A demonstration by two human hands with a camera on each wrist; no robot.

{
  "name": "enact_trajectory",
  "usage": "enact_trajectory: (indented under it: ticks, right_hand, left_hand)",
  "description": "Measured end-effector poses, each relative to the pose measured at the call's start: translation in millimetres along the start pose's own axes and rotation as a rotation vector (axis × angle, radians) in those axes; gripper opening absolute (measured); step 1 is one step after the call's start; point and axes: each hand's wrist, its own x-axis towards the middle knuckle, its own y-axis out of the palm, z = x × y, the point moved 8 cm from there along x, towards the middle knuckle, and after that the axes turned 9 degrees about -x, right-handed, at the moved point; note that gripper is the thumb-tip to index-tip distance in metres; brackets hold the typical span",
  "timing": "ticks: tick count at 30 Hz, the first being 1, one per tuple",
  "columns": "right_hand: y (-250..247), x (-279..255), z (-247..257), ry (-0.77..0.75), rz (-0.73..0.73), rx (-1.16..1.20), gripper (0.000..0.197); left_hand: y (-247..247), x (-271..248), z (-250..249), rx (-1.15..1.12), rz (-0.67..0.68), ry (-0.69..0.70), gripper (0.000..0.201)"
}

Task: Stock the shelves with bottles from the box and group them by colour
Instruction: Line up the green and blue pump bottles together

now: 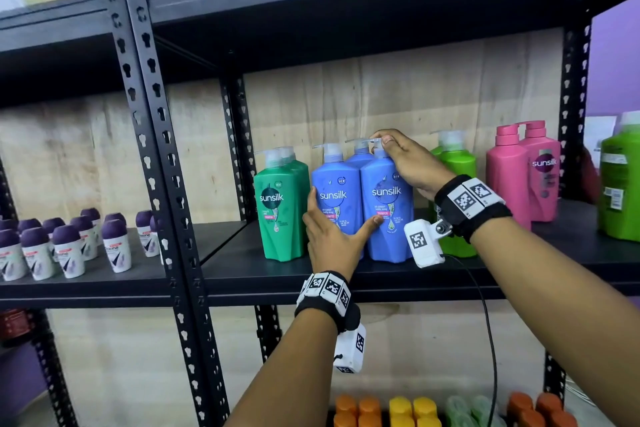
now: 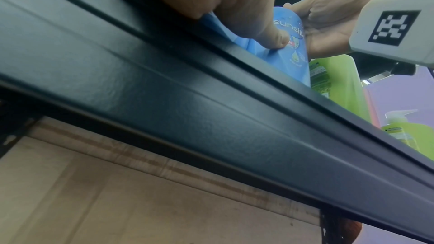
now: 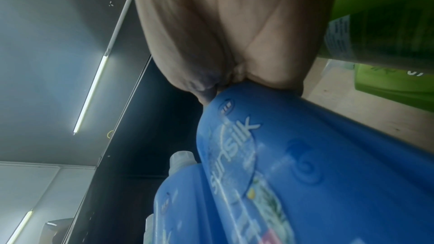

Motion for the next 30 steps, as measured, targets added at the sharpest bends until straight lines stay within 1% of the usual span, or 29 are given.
enact_trajectory:
  ticks: [7,10,12,15,18,19,21,22,24,27,30]
  right_hand:
    - [0,1,0,-0.022,-0.018,-0.039,0.031]
    - [0,0,-1,-0.012,-0.018,0.0,0.032]
    - [-1,-1,-1,-0.003,-0.035,0.007,0.036]
    - [-3,-7,-6,0.05,-0.063,0.003,0.047]
    - [4,-23,-14,0.08,-0.057,0.014,0.047]
    - [5,-31,-18,0.078,-0.051,0.017,0.052]
    - [9,-46,-23,0.084,-0.019,0.037,0.073]
    - [11,-52,-26,0.085,0.015,0.045,0.083]
    - [14,-61,-30,0.095,0.088,0.03,0.098]
    - [14,-61,-36,0.135,0.14,-0.013,0.109]
    - [17,-53,-40,0.203,0.133,0.009,0.115]
  left_hand:
    - [0,-1,-1,-0.016,-0.003,0.009,0.131]
    - [0,0,-1,-0.022,-0.005,0.014,0.131]
    - [0,0,-1,-0.025,-0.014,0.026,0.129]
    - [-1,1,1,-0.039,-0.03,0.041,0.117]
    - [-1,2,4,-0.05,-0.048,0.038,0.1]
    - [0,2,4,-0.051,-0.049,0.04,0.098]
    - [-1,2,2,-0.043,-0.053,0.057,0.097]
    - [-1,2,2,-0.034,-0.054,0.058,0.097]
    - [0,2,3,-0.021,-0.051,0.048,0.097]
    - [2,0,2,0.02,-0.045,0.025,0.096]
    - [1,0,3,0.035,-0.053,-0.01,0.095]
